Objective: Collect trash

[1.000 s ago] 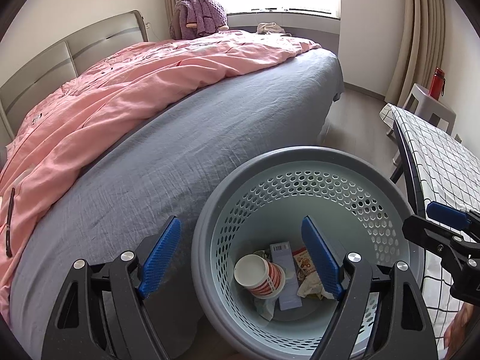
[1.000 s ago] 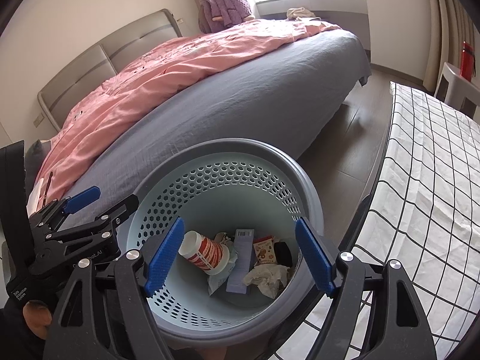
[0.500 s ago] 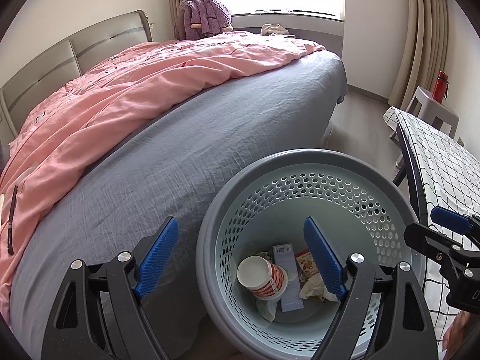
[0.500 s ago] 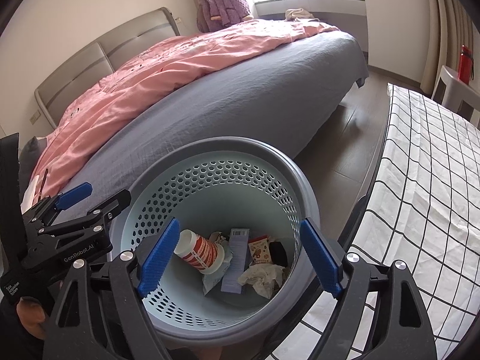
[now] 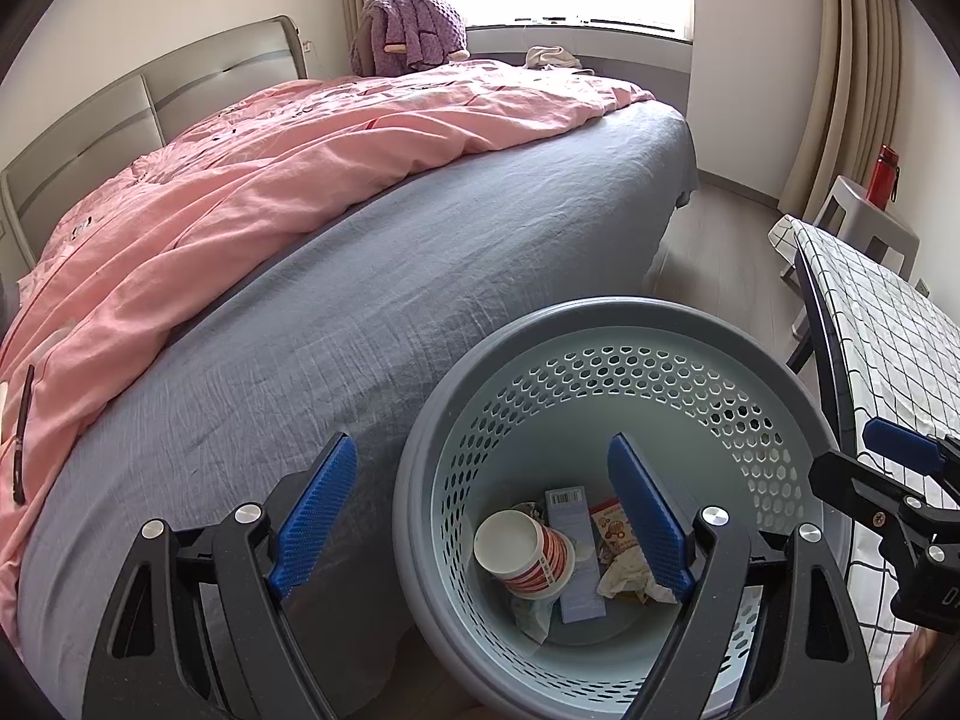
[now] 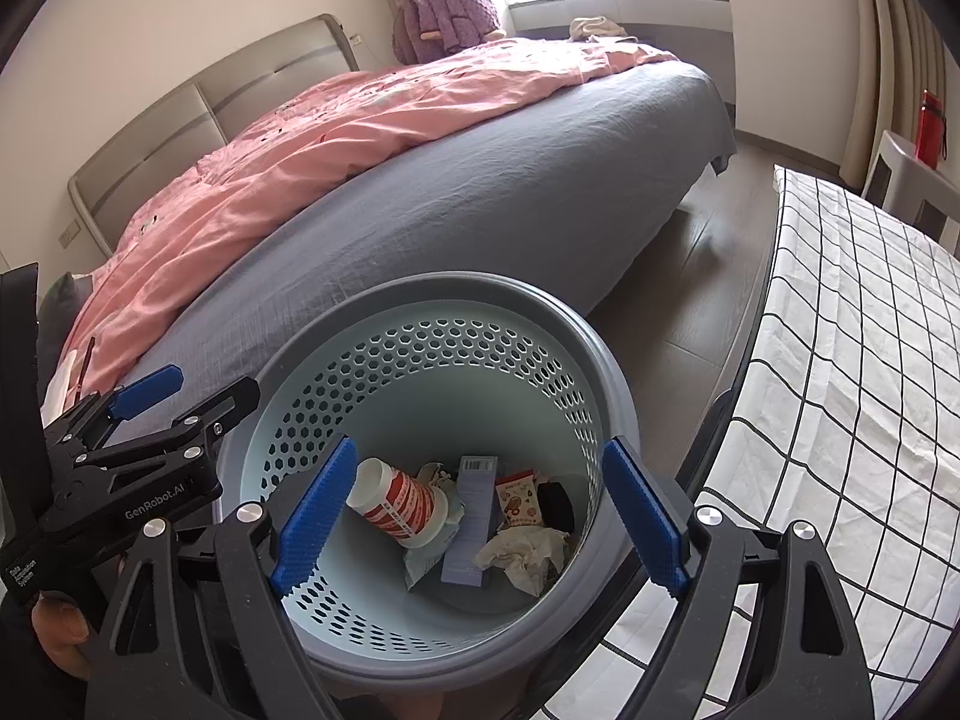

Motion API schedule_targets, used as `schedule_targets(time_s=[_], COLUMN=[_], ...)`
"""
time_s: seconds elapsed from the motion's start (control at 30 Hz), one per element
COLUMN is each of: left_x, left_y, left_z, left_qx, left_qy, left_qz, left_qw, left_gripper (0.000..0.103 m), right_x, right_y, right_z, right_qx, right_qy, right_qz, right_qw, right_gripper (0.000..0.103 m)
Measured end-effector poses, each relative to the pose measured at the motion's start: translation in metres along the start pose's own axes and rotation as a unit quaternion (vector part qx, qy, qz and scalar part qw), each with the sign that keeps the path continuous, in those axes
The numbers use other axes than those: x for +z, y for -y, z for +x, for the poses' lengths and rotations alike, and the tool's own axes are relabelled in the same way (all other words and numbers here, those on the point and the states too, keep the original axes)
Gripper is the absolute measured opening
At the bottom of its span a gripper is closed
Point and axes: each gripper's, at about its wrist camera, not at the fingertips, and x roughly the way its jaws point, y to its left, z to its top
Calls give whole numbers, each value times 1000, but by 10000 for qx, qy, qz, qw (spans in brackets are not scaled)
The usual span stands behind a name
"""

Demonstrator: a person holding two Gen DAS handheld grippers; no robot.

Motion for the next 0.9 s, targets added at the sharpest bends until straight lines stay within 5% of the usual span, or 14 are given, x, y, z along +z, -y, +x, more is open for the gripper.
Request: schedule_targets(time_s=[0.9], left_x=[-1], left_y=[0], left_z=[2], left_qx=[110], left_qy=[-8], left_qz=[14], left_qw=[9999], left_gripper=[82], right_x=[0], right_y=[1], right_z=[1], right_qx=[-2], right_qy=[4], right_qz=[7], right_qw=[10000], right_gripper=[83])
